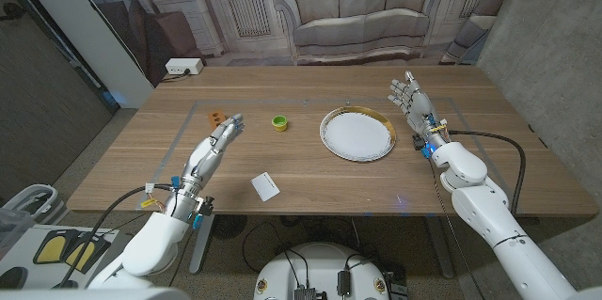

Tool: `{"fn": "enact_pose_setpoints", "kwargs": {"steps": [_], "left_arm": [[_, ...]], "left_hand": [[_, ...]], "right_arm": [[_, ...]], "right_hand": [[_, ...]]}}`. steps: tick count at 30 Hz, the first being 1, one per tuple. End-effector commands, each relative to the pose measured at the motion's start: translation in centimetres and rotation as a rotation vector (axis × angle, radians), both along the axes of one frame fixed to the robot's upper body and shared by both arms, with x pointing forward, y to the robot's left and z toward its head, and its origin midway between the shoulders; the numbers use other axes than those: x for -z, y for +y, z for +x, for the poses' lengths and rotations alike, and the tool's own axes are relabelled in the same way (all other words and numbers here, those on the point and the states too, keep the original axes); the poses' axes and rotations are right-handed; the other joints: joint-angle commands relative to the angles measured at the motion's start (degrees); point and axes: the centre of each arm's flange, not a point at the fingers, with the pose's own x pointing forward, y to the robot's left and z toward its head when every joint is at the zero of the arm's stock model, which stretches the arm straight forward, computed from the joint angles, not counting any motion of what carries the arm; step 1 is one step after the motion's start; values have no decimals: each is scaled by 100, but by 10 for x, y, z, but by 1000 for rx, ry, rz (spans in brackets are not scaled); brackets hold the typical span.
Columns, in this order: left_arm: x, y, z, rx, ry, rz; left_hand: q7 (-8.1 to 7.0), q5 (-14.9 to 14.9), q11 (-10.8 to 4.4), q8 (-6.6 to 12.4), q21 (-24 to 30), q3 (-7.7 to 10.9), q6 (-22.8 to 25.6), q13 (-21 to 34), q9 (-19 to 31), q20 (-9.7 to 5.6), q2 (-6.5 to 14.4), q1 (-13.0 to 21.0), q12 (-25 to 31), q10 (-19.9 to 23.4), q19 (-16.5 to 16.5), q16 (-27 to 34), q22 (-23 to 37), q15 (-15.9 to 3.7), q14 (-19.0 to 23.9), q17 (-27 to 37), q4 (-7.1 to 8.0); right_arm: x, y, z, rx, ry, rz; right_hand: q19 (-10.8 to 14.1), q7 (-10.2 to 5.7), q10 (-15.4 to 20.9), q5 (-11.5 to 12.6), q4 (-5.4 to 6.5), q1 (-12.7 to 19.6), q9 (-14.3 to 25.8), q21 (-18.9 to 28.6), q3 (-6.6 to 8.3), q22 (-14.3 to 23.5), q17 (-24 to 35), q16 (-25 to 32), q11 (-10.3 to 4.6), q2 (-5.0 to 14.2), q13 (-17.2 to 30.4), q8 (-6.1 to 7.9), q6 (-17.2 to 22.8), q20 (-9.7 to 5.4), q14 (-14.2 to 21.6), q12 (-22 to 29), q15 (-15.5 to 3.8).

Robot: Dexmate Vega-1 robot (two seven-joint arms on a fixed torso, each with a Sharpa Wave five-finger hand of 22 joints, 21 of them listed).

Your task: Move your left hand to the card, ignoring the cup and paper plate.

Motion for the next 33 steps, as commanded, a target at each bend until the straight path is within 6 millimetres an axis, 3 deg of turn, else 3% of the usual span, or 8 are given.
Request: {"fn": "enact_pose_setpoints", "kwargs": {"steps": [1,33], "left_arm": [[9,2,-4,-80,-22,35],[10,-10,-17,-350,-102,204]], "left_hand": [[-25,28,16,7,14,-31,104,31,16,-189,12,36,-4,94,61,37,12,-20,75,12,-10],[-61,68,-88,27,24,-33,279,31,16,-242,55,147,5,234,180,35,10,-95,181,7,-56]], "right_arm": [[0,3,-3,7,4,-1],[1,6,-9,11,1,-3]], "right_hand": [[43,-1,20,-4,-11,24,12,-17,-10,28,23,-3,-2,14,7,-9,20,-36,36,-7,-7],[75,5,28,-5,-25,19,12,-103,-24,31,23,-7,-1,28,8,-12,29,-32,39,-21,-16]]}}
